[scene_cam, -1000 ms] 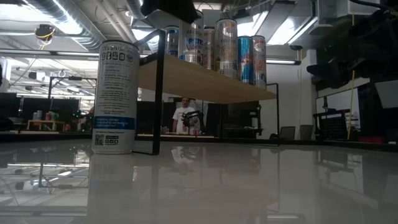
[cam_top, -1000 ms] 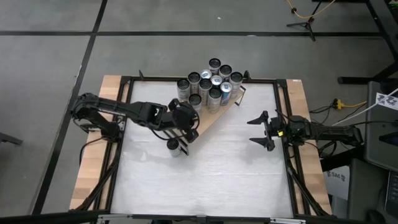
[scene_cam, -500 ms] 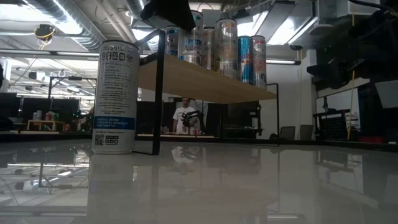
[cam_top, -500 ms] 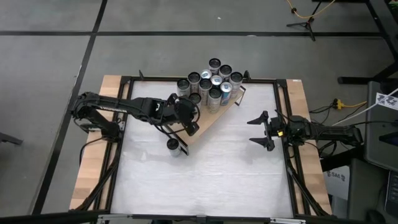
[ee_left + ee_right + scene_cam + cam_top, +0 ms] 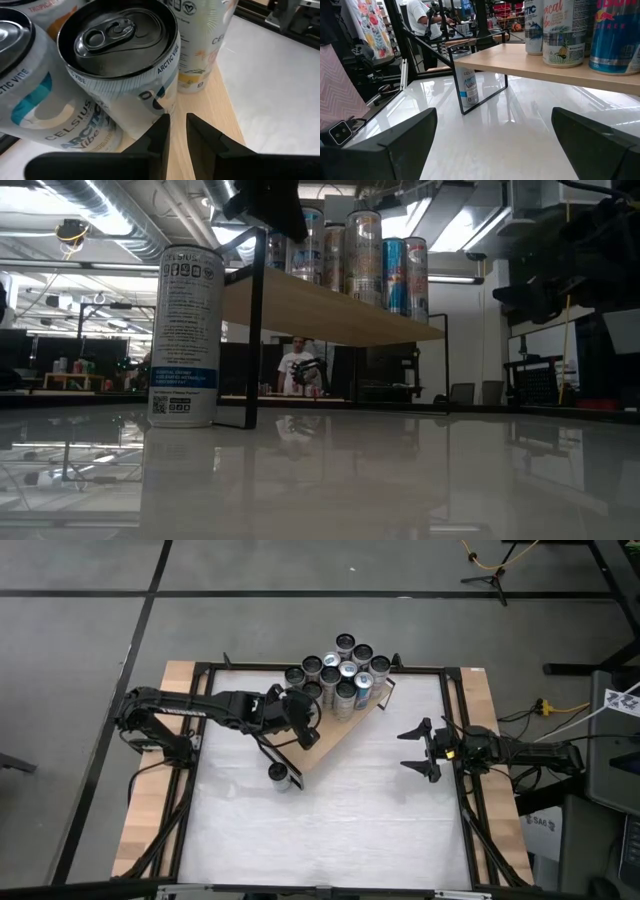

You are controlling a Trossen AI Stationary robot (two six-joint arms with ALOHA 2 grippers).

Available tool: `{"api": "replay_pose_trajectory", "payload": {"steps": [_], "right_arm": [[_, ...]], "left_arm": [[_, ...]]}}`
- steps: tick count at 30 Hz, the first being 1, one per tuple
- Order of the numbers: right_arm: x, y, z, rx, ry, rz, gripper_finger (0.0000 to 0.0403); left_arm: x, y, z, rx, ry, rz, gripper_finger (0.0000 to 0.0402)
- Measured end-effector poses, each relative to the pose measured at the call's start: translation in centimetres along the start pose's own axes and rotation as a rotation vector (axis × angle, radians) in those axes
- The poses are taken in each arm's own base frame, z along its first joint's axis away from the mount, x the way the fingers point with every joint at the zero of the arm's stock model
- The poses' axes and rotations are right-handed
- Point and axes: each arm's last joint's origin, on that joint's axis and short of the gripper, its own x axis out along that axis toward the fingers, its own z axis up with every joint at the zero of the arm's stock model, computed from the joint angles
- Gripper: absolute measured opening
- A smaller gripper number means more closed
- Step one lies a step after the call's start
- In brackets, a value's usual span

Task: Place canned beverage on shelf
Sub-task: Put the white-blue soda can on the shelf aligned with the other white-blue soda can, then put the white-blue soda can on the shelf aligned with the other white-blue soda cans

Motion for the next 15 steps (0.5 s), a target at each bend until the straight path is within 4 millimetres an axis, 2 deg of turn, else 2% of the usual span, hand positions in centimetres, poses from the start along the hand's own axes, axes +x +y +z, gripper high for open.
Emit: {"api": "replay_pose_trajectory", "payload": {"steps": [8,15], "right_arm": [[0.0,0.0,0.0,0.000,0.001,0.001,0.0388],[0.0,0.0,0.0,0.000,0.002,0.004,0.0388]], "left_arm": [[0.1,0.1,0.1,-0.004,-0.001,0.004,0.0054],[-1.3,-0.3,0.0,-0.005,-0.025,-0.039,0.0054]]}}
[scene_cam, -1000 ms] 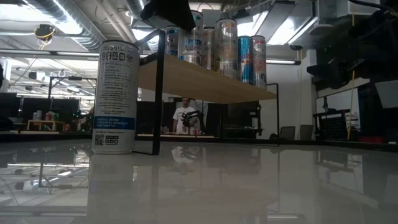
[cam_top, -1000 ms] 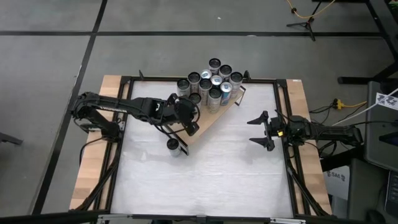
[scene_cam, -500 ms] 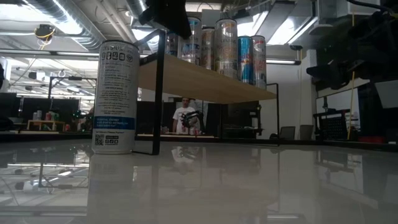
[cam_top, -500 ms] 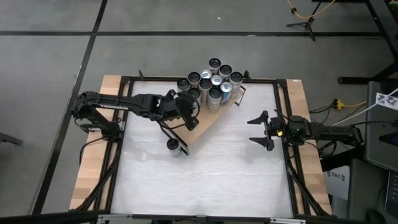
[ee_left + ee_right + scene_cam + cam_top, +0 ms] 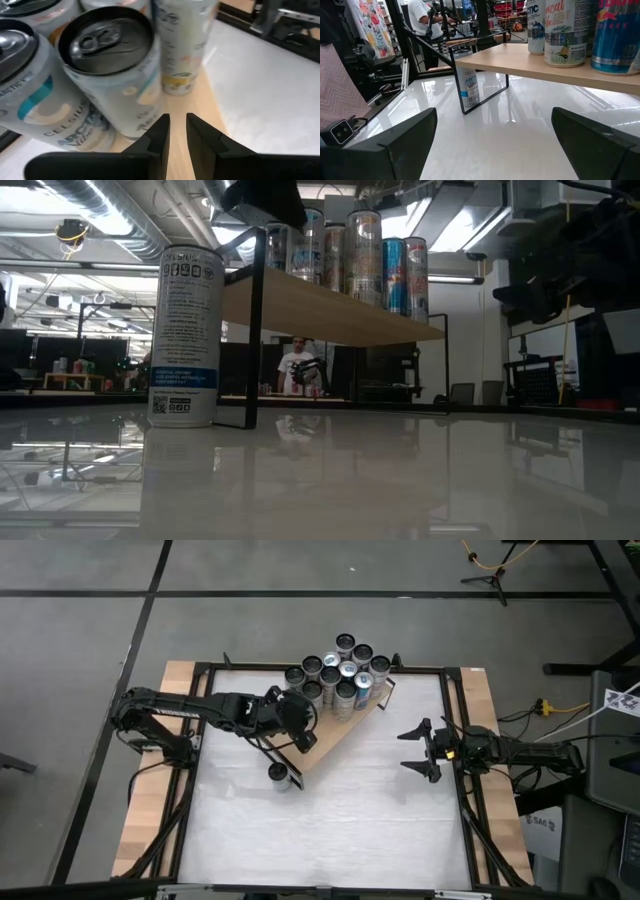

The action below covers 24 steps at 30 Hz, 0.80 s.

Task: Place canned beverage on shelf
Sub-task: Put the white-blue soda can on the shelf aligned with the other white-blue soda cans

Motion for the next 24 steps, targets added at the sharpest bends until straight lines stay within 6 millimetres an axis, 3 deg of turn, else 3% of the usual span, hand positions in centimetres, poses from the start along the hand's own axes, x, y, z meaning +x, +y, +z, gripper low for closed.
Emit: {"api": "replay_pose_trajectory", "payload": {"steps": [8,16,24], "right_arm": [[0.0,0.0,0.0,-0.002,0.001,0.000,0.0388],[0.0,0.0,0.0,-0.001,0.001,0.000,0.0388],[0.0,0.0,0.0,0.001,-0.001,-0.003,0.0388]], "left_arm": [[-2.6,-1.6,-0.9,0.030,0.021,-0.144,0.0054],[-4.2,-3.6,-3.1,0.006,0.284,-0.432,0.0054],[-5.4,-4.9,-4.2,-0.040,0.313,-0.453,0.0054]]}}
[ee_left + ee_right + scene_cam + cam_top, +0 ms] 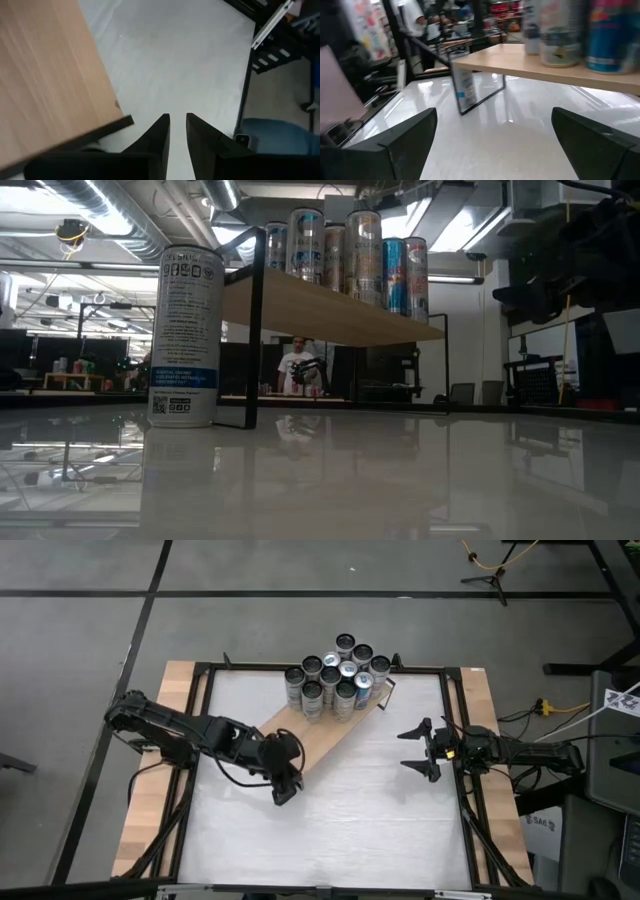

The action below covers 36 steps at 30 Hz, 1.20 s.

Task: Place canned beverage on shelf
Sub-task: Put the white-blue soda can on the shelf aligned with the other white-blue soda cans

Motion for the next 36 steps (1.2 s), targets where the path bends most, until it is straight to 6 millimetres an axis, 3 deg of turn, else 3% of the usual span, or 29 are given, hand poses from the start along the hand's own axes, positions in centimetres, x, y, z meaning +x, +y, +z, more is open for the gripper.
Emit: {"api": "replay_pose_trajectory", "payload": {"steps": [8,20,36], "right_arm": [[-0.1,-0.5,0.4,0.024,-0.067,-0.187,0.0388],[0.0,-0.5,0.2,0.024,-0.040,-0.191,0.0388],[0.0,-0.5,0.2,0.024,-0.039,-0.191,0.0388]], "left_arm": [[-0.2,-1.2,-1.1,-0.135,-0.014,0.004,0.0054],[-0.5,-1.7,-2.1,-0.260,-0.135,0.116,0.0054],[-0.6,-1.4,-1.2,-0.287,-0.281,0.180,0.0054]]}}
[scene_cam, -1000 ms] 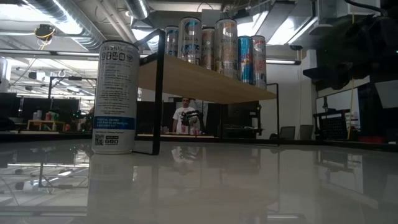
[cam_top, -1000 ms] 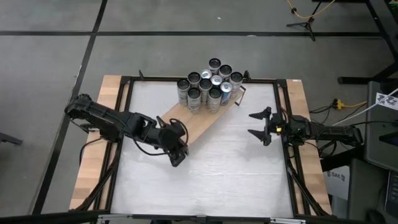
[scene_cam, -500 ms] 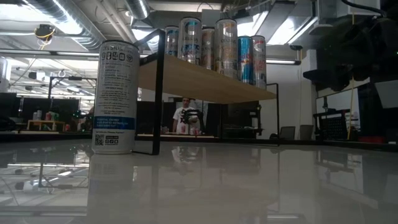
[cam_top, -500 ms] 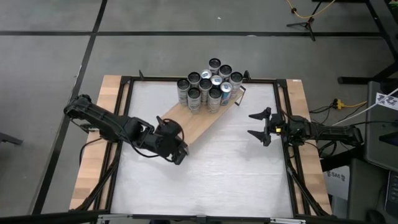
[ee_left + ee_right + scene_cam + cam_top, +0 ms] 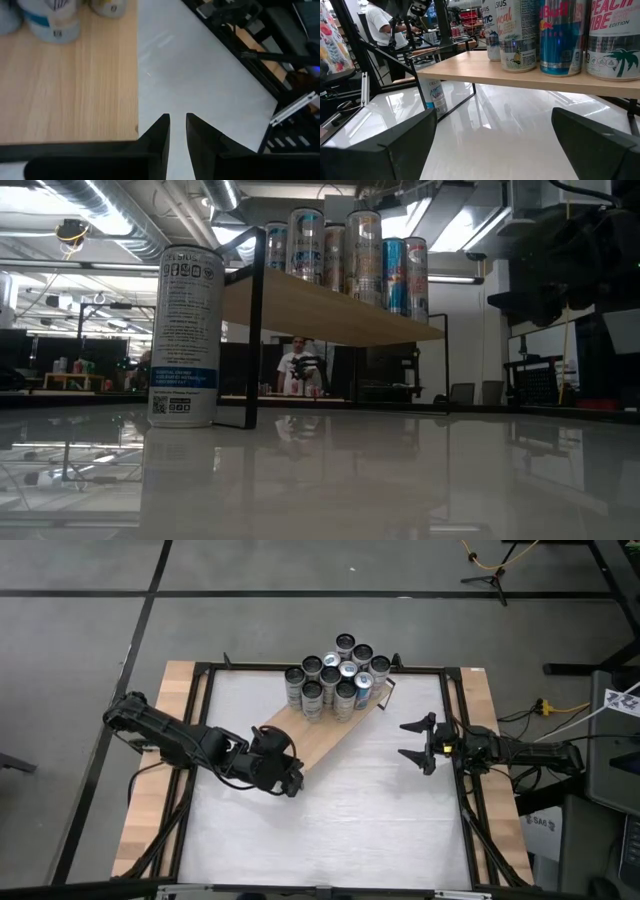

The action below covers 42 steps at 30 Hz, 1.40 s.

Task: Place canned beverage on shelf
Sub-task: Put the white-blue soda can on the shelf aligned with the other white-blue soda cans

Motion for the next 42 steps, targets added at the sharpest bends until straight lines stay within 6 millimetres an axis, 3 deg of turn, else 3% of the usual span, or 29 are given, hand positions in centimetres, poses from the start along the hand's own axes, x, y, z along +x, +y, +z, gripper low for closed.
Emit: {"api": "replay_pose_trajectory", "payload": {"steps": [14,30,42], "right_arm": [[0.0,0.0,0.0,0.000,0.000,0.000,0.0388],[0.0,0.0,0.0,0.000,0.000,0.000,0.0388],[0.0,0.0,0.0,0.000,0.000,0.000,0.0388]], "left_arm": [[-0.1,0.9,-0.8,-0.263,0.109,0.081,0.0118],[-1.2,1.6,-2.6,0.004,0.228,0.154,0.0273],[-1.3,2.3,-2.7,0.048,0.241,0.223,0.0362]]}}
